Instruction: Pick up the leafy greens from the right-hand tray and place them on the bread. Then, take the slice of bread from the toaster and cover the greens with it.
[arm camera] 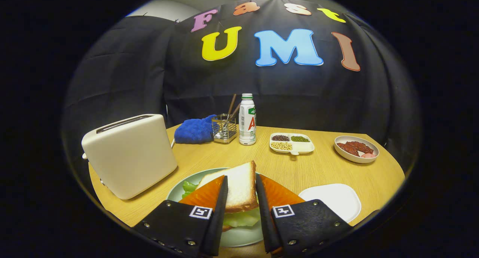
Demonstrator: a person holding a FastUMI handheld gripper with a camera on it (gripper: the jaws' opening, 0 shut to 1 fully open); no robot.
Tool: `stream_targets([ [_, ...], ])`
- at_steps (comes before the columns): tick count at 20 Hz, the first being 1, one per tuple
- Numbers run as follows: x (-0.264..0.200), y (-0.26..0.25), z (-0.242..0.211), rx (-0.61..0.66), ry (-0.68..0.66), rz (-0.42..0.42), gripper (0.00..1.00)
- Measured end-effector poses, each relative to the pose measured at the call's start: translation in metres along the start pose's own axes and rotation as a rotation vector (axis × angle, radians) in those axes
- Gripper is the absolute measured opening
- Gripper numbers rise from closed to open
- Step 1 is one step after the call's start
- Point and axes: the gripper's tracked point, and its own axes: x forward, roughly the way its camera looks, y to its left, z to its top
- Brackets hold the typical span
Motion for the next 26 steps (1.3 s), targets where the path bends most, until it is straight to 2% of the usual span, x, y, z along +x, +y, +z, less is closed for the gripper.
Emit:
stream_targets([
  [6,-0.003,-0.001,0.0,0.001,0.002,0.005,0.45],
  [13,-0.027,-0.018,0.026,-0.034,-0.098,-0.053,0.45],
  [17,-0.042,-0.039,0.043,-0.039,-0.162,-0.097,0.44],
  [21,-0.054,-0.062,0.054,-0.015,-0.206,-0.107,0.45],
  [23,-0.061,-0.071,0.06,-0.044,-0.24,-0.062,0.45],
  [26,-0.075,-0.098,0.055,-0.052,-0.229,-0.089,0.45],
])
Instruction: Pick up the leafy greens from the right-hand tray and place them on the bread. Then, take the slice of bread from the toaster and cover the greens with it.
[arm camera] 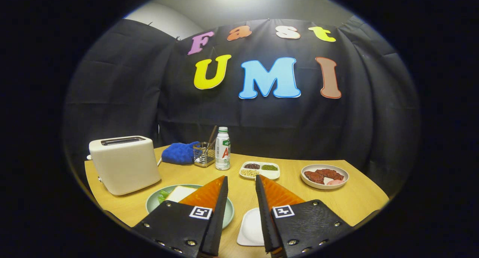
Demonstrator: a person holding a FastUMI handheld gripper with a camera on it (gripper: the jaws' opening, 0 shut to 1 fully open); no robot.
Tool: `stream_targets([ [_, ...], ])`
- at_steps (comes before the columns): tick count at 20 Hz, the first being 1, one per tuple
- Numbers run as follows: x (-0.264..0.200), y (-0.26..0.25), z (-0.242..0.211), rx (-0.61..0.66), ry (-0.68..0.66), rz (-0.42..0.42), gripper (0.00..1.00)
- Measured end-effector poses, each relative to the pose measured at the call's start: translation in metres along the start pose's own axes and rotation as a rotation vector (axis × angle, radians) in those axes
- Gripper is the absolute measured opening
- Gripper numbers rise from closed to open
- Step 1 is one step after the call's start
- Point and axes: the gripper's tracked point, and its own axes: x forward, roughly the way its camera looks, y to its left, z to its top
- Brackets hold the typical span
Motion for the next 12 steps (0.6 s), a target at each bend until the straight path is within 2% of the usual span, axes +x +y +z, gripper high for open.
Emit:
stream_targets([
  [6,-0.018,-0.053,-0.002,0.071,0.004,-0.029,0.45],
  [12,-0.037,-0.132,-0.006,0.083,-0.004,-0.112,0.44],
])
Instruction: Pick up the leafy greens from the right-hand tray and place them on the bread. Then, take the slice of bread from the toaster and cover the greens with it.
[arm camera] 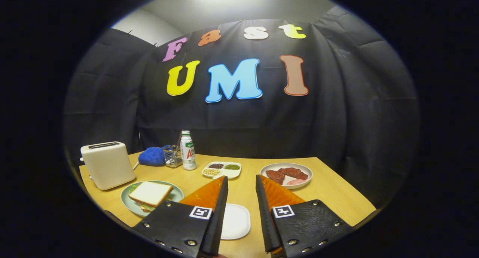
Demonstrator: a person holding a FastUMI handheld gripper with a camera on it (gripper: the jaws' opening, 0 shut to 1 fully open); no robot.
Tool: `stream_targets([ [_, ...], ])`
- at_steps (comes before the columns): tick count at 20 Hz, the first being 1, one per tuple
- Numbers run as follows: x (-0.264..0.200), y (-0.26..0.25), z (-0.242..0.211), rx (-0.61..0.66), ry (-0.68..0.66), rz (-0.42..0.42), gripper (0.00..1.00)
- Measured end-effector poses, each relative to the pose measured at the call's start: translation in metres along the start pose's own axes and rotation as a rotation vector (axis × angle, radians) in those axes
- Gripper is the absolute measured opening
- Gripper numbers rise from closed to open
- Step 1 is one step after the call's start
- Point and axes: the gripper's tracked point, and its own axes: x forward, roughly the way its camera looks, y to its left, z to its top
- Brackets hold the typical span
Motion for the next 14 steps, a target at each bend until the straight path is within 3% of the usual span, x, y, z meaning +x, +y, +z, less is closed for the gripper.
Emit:
stream_targets([
  [2,-0.003,-0.027,-0.004,0.02,0.005,-0.012,0.45],
  [6,-0.007,-0.097,-0.003,-0.058,-0.014,-0.112,0.44],
  [10,-0.016,-0.145,0.008,-0.098,-0.088,-0.155,0.44],
  [14,-0.021,-0.218,0.004,-0.143,-0.073,-0.254,0.44],
])
